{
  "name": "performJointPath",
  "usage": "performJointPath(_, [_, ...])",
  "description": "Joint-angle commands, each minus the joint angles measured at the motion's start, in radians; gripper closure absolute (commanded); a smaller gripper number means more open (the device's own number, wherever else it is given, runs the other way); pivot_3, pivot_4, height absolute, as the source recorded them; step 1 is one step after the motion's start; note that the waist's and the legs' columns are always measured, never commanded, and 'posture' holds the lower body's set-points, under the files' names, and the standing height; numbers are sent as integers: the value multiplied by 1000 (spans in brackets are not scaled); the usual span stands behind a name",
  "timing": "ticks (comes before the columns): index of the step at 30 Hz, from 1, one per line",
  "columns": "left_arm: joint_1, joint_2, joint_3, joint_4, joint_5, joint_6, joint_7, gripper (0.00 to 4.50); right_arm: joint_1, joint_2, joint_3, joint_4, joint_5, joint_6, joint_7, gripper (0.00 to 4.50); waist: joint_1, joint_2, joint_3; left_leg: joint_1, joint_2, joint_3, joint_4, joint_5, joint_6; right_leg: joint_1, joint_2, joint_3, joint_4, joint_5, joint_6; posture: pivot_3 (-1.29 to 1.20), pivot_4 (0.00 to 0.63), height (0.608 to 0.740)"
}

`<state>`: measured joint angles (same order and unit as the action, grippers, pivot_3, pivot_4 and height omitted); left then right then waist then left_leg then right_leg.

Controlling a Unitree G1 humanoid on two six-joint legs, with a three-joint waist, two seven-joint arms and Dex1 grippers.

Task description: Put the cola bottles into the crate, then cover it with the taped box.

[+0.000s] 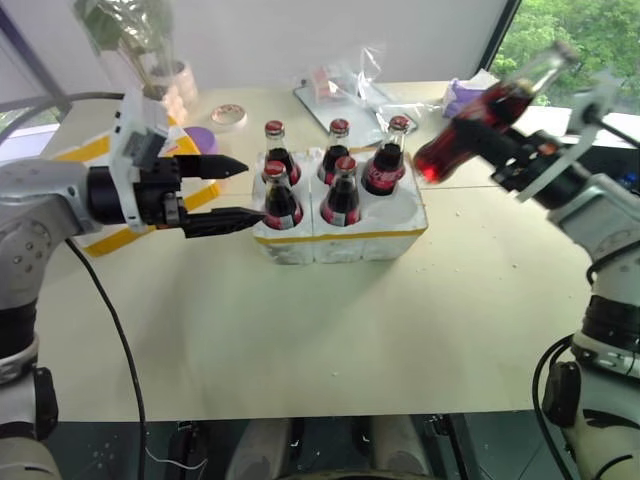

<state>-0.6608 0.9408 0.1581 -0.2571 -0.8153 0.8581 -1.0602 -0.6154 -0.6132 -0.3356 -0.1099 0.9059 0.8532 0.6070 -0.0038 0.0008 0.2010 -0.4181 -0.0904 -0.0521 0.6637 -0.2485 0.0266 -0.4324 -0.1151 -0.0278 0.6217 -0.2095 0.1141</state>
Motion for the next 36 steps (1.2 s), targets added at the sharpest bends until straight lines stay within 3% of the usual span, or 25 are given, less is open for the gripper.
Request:
performJointPath(1, [-18, 2, 9, -15, 5, -17, 2, 0, 2, -21, 3, -98, 36, 2, 38, 1724, 2, 0, 0, 0, 0, 0, 0, 0, 0, 0, 0, 0, 0, 0, 0, 0, 150, 738])
performJointPath(16, [4, 9, 37, -35, -2, -18, 29, 0, -72, 7, 207, 44, -224, -147, 110, 1724, -9, 0, 0, -1, 0, 0, 0, 0, 0, -1, 0, 0, 0, 0, 0, 0, 150, 738])
performJointPath(21, [6, 14, 43, -40, -4, -16, 33, 0, -76, -23, 352, 108, -428, -297, 183, 1724, -10, 0, 0, -1, 0, 0, 0, 0, -1, -3, 0, 0, 1, 0, 0, 0, 150, 738])
performJointPath(23, [11, 16, 43, -44, 0, -17, 34, 0, -84, -19, 366, 124, -434, -281, 209, 704, -10, 0, 0, -1, 0, 1, 0, 0, -1, -3, 0, 0, 2, 0, 0, 0, 150, 738])
performJointPath(25, [15, 16, 45, -48, 0, -16, 38, 0, -88, -21, 375, 126, -437, -273, 241, 24, -9, 0, 0, -1, 0, 1, 0, 1, -1, -3, 0, 0, 3, 0, 0, 0, 150, 738])
performJointPath(30, [49, 29, 56, -62, 10, -20, 47, 0, -94, -50, 338, 91, -415, -228, 279, 24, -6, -1, 0, -1, 0, 0, 0, 1, -1, -3, 0, 0, 3, 0, 0, 0, 150, 738])
performJointPath(36, [176, 102, 172, -102, 51, -30, 92, 0, -103, -215, 176, -30, -232, -73, 401, 24, -6, -1, 0, -2, 0, 0, 0, 0, -1, -4, 0, 0, 3, 0, 0, 0, 150, 738])
